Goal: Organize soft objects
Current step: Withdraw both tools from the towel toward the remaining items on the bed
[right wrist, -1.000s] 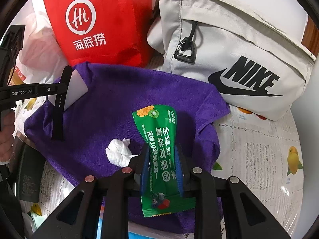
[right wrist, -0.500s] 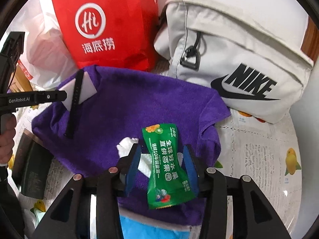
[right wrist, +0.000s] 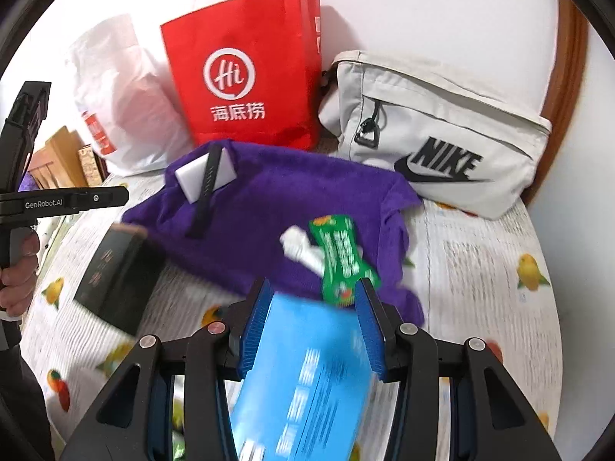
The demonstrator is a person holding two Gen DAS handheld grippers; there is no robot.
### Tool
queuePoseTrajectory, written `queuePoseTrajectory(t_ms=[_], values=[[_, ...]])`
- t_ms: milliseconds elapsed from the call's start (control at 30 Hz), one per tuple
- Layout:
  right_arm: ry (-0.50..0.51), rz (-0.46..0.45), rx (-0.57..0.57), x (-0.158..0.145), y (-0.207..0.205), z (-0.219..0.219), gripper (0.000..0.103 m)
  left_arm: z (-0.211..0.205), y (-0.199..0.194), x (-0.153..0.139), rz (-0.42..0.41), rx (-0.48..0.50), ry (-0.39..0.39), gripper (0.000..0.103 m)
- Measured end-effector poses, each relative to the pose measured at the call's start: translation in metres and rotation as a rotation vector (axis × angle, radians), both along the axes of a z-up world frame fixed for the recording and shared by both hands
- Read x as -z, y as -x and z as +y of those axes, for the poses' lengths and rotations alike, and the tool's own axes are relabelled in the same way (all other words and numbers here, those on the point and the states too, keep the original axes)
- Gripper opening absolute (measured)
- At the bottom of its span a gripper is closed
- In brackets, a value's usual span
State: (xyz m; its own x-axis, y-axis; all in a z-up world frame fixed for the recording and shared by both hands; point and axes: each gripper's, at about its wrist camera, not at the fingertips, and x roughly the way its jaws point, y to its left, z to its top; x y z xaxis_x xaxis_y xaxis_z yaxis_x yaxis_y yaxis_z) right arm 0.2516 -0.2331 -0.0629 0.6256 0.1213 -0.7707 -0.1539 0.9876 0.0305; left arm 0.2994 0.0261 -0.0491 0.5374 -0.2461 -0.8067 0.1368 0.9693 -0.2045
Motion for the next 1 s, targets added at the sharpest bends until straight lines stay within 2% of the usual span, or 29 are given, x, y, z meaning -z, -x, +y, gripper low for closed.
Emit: queuePoseTrajectory(t_ms=[133,233,333,467,600,700,900,1000], values=[[-0.015,0.000,0.010,-0.003,0.044,-0.004,0.046,0.000,0.036,-0.004,-0.007,0.000,0.003,0.053],[-0.032,-0.004,0.004,-0.001,0.074,-0.008,0.055,0.000,0.062,-0.005,-0.012,0.003,0.011,0.053],[-0.055,-0.017,-0.022,0.006,0.107,-0.008,0.058,-0.004,0.083,-0.001,-0.007,0.002,0.028,0.056],[-0.115,0.041,-0.045,0.030,0.141,-0.010,0.063,-0.010,0.108,0.009,0.007,0.005,0.048,0.056],[-0.222,0.117,-0.050,0.058,0.154,-0.012,0.064,-0.015,0.128,0.022,0.035,0.012,0.060,0.056],[-0.269,0.132,-0.048,0.073,0.155,-0.010,0.064,-0.016,0.140,0.033,0.041,0.013,0.036,0.056],[-0.292,0.169,-0.039,0.097,0.148,-0.008,0.069,-0.011,0.157,0.054,0.085,-0.008,0.034,0.056],[-0.309,0.153,-0.036,0.099,0.146,-0.009,0.069,-0.005,0.163,0.060,0.100,-0.017,0.032,0.056]])
